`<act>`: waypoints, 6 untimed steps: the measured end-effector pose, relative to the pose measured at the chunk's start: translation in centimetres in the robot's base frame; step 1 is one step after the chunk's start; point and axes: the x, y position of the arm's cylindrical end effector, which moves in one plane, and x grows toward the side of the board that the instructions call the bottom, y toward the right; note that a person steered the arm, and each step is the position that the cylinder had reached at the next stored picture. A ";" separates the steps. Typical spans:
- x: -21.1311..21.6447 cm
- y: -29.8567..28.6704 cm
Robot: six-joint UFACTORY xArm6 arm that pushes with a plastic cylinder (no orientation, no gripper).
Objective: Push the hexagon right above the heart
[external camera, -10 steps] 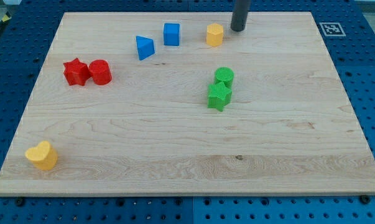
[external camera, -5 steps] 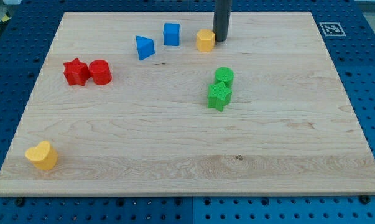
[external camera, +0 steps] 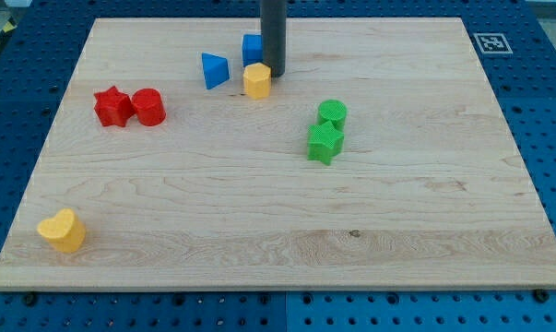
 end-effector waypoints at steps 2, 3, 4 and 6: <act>3.5 -3.2; 5.2 -5.3; 8.0 -6.7; 11.0 -11.4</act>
